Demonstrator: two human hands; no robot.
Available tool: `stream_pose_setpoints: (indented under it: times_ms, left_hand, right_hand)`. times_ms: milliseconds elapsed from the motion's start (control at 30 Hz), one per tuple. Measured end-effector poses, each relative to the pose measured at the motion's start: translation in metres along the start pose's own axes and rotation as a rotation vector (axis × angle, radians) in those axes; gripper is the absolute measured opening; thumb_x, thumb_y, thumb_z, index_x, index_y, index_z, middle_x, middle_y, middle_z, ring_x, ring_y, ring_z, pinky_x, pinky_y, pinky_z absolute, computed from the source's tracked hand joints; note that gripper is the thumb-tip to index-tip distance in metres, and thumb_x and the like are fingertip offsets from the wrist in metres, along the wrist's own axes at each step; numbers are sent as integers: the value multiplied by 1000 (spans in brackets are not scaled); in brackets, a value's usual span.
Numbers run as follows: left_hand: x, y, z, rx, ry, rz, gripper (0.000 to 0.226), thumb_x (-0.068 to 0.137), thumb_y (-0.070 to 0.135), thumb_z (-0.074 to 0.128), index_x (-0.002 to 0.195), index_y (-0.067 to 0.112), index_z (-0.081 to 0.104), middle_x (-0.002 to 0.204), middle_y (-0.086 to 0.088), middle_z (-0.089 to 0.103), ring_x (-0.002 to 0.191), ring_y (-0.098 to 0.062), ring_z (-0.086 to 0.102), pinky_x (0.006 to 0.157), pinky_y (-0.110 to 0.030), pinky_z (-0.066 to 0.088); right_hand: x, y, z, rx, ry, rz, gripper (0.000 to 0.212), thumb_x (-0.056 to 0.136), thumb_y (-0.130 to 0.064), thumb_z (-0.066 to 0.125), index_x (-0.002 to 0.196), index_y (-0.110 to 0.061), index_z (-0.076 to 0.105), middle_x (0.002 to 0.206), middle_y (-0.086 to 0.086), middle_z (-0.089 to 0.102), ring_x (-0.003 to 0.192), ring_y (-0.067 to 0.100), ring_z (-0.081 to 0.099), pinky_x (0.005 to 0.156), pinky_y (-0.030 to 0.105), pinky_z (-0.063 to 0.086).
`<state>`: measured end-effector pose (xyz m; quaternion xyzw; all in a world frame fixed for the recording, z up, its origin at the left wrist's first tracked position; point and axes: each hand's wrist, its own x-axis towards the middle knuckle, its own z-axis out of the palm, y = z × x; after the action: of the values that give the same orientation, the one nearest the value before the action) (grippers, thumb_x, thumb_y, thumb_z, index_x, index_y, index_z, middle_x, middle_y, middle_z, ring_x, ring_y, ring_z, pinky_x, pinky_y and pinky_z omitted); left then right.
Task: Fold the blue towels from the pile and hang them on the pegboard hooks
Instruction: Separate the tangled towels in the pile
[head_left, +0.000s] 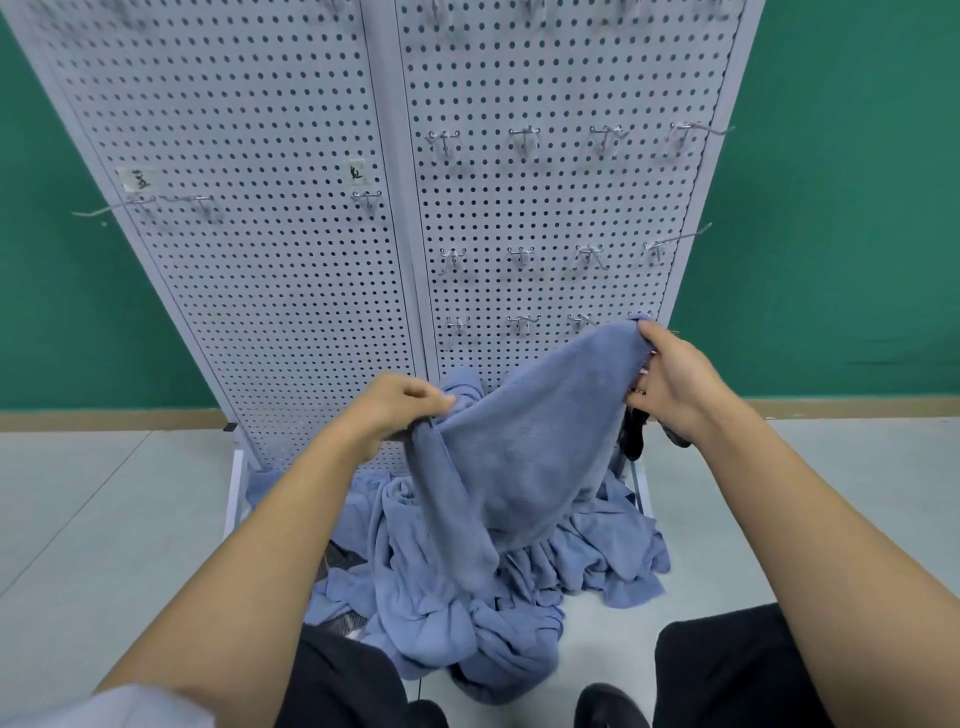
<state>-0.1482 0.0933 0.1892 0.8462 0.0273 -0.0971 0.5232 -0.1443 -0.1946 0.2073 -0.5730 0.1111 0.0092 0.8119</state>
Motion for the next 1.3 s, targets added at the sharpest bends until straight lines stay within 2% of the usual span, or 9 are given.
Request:
stream_pose_setpoints:
  times_ms: [167, 400, 467, 600, 667, 867, 967, 1067, 1300]
  left_hand:
    - [3, 2, -7, -326, 165, -22, 13, 94, 18, 60, 87, 9, 65, 85, -3, 66, 82, -16, 60, 89, -34, 49]
    - [6, 3, -18, -709, 275, -54, 13, 97, 15, 53, 90, 7, 60, 85, -7, 65, 76, -18, 63, 68, -29, 52]
    - [8, 0, -24, -773, 294, -61, 13, 97, 17, 54, 92, 6, 60, 86, -6, 67, 76, -16, 64, 67, -29, 52]
    - [10, -5, -34, -873, 278, -44, 15, 98, 22, 52, 96, 10, 61, 88, -1, 68, 78, -13, 63, 67, -27, 51]
    - [10, -6, -38, -918, 283, -25, 15, 99, 23, 51, 95, 12, 61, 86, 1, 69, 80, -12, 63, 70, -28, 50]
    - [9, -8, -44, -951, 288, 30, 15, 99, 22, 50, 99, 12, 62, 95, 1, 69, 91, -12, 65, 80, -30, 50]
    - [8, -8, -45, -928, 280, 31, 15, 99, 22, 50, 102, 12, 62, 100, 0, 69, 95, -13, 64, 87, -33, 49]
    - [6, -8, -45, -926, 278, 23, 15, 98, 23, 52, 102, 12, 62, 98, 0, 69, 95, -14, 64, 92, -34, 48]
    - [4, -6, -46, -857, 301, -46, 5, 91, 15, 61, 87, 13, 58, 82, -3, 63, 77, -15, 59, 70, -27, 51]
  right_hand:
    - [2, 1, -8, -68, 81, 51, 17, 98, -26, 51, 108, -15, 60, 92, 3, 67, 77, 16, 64, 59, 31, 51]
    - [4, 7, -16, -176, 82, 265, 28, 98, -32, 38, 76, -20, 50, 67, 1, 62, 62, 18, 58, 58, 29, 47]
    - [4, 6, -18, -111, -34, 311, 26, 97, -35, 39, 80, -18, 52, 79, 3, 61, 71, 19, 56, 66, 30, 46]
    - [-4, 2, -14, -16, -342, 178, 23, 73, -15, 74, 92, -4, 68, 93, 9, 70, 86, 19, 65, 74, 27, 57]
    - [-5, 3, -10, -80, -379, 113, 9, 85, -2, 59, 91, 1, 65, 89, 12, 71, 82, 17, 68, 70, 22, 56]
    - [3, 11, -10, -496, -179, 158, 23, 100, -30, 48, 108, -9, 54, 97, 13, 66, 80, 21, 68, 68, 32, 60]
    - [2, 9, -8, -397, -152, 144, 18, 96, -29, 55, 100, -11, 57, 85, 6, 61, 72, 16, 64, 74, 34, 58]
    - [-5, 2, -8, -235, -279, 143, 9, 91, -11, 59, 94, -7, 67, 86, 5, 70, 76, 12, 68, 71, 25, 59]
    - [-2, 6, -9, -312, -62, 1, 8, 93, -14, 60, 88, -17, 66, 77, -2, 67, 63, 8, 64, 65, 25, 55]
